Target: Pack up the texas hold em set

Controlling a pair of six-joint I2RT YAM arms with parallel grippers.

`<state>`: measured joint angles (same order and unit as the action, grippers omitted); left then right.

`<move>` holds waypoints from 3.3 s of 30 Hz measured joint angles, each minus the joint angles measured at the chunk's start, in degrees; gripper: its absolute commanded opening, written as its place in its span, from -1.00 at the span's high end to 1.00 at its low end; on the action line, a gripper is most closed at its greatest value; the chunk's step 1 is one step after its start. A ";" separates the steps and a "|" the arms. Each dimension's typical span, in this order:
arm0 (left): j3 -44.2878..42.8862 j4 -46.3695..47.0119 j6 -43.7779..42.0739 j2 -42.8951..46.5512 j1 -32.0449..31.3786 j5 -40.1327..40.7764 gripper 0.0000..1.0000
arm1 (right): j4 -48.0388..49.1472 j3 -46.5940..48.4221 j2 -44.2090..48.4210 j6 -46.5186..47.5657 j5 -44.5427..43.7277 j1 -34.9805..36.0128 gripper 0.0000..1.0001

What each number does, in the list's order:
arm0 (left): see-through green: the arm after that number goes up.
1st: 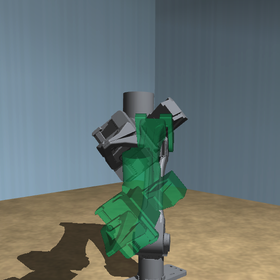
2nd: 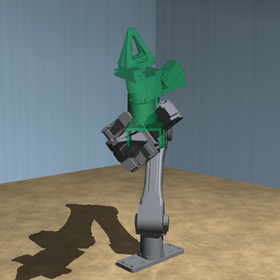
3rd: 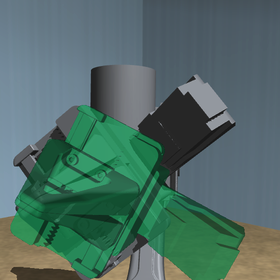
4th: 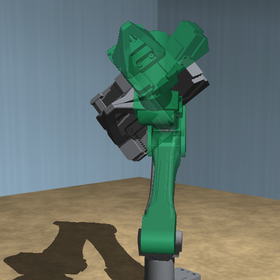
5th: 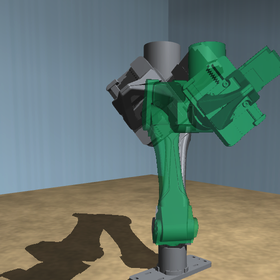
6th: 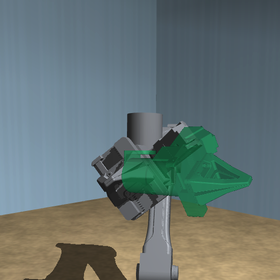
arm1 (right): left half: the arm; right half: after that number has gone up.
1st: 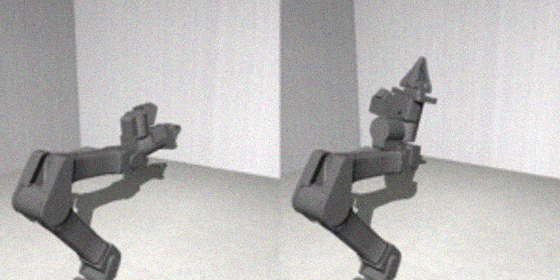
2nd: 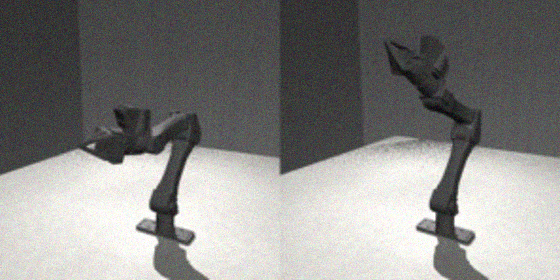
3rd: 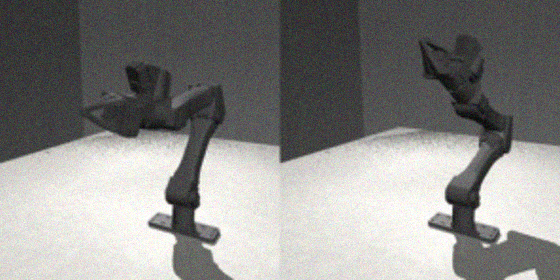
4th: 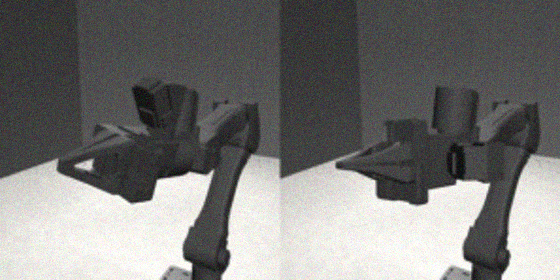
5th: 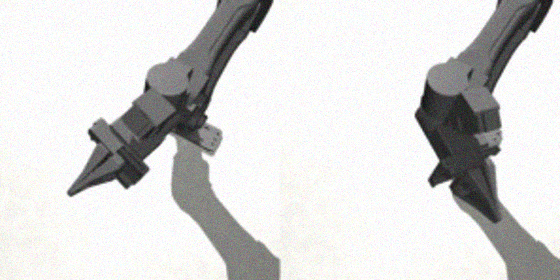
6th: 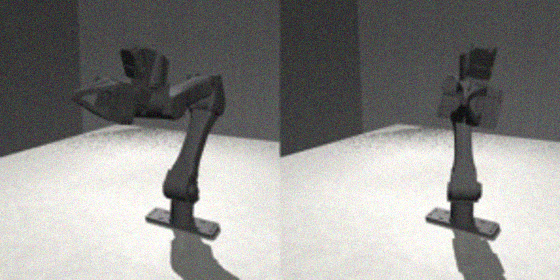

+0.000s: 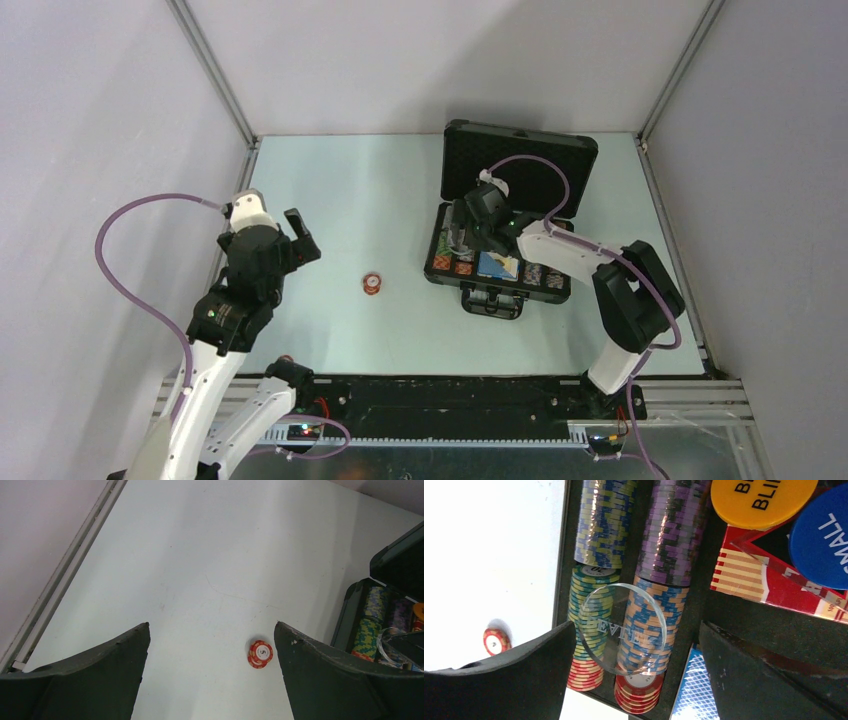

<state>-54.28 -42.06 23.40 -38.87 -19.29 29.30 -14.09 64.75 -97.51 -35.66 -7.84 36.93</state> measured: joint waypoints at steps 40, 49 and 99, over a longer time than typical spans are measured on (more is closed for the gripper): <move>0.00 0.02 0.00 -0.11 0.33 -0.04 -0.97 | -3.89 1.38 1.99 1.64 -6.08 3.15 0.47; 0.00 0.02 0.00 -0.11 0.33 -0.02 -0.97 | -1.66 1.38 2.25 1.66 -6.27 3.80 0.72; 0.00 0.02 -0.02 -0.11 0.37 -0.13 -0.97 | 3.58 -2.56 6.14 4.70 1.36 -0.63 1.00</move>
<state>-54.28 -42.04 23.38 -38.98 -18.92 29.17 -10.50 62.19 -91.37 -30.96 -6.48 36.29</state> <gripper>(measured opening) 0.985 0.130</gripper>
